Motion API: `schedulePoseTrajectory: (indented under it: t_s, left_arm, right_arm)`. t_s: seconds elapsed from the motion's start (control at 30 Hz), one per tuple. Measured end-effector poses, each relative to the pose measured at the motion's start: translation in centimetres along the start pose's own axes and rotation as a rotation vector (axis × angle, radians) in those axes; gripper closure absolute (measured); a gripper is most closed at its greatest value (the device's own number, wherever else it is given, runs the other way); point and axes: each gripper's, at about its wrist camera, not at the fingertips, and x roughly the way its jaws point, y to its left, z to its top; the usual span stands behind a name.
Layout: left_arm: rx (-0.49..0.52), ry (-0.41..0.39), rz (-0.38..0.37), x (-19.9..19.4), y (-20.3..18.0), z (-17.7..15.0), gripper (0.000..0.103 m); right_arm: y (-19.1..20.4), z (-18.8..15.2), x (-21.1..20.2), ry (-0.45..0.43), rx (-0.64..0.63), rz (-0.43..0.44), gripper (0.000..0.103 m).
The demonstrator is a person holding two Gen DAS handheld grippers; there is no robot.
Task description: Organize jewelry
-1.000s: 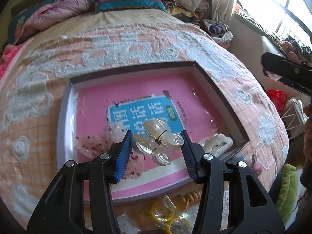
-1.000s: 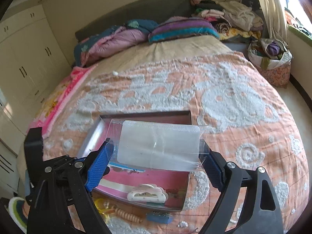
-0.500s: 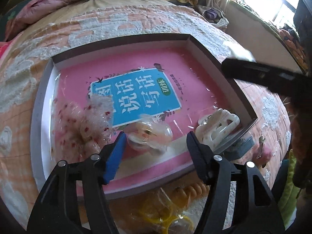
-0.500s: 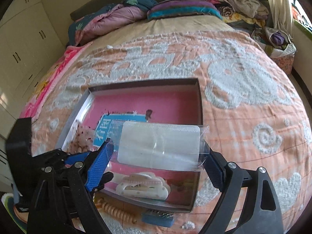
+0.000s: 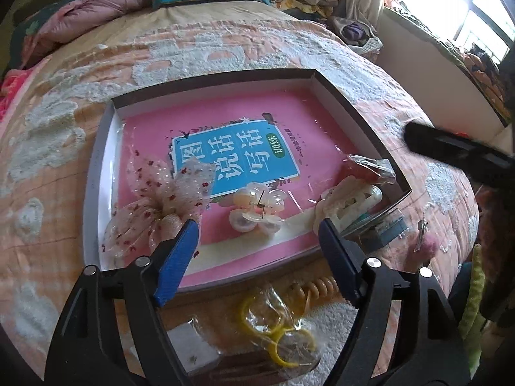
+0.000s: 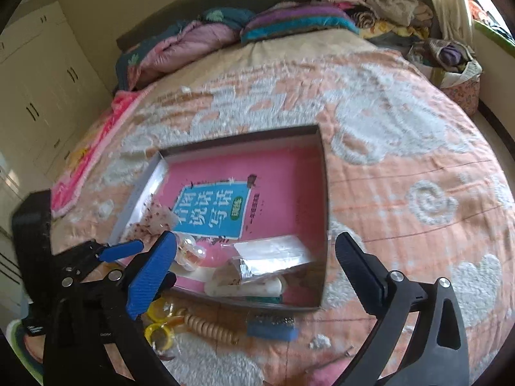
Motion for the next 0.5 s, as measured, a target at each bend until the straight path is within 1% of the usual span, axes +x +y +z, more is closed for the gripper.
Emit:
schedulePoseTrajectory:
  t_s: [0.2, 0.37, 0.4, 0.5]
  left_arm:
    - [-0.012, -0.026, 0.004, -1.7, -0.3, 0.0, 0.032]
    - [-0.006, -0.069, 0.012, -4.2, -1.2, 0.1, 0.021]
    - [-0.006, -0.079, 0.013, -4.6, -1.4, 0.1, 0.017]
    - [-0.001, -0.116, 0.018, -6.5, -2.1, -0.1, 0.014]
  right_arm:
    - [-0.2, 0.0, -4.4, -0.086, 0.007, -0.017, 0.004]
    - [-0.6, -0.8, -7.9, -0.155, 0.018, -0.028, 0.004]
    - [-0.7, -1.0, -8.7, -0.172, 0.02, -0.032, 0.004]
    - [-0.9, -1.6, -10.3, -0.204, 0.02, -0.04, 0.004]
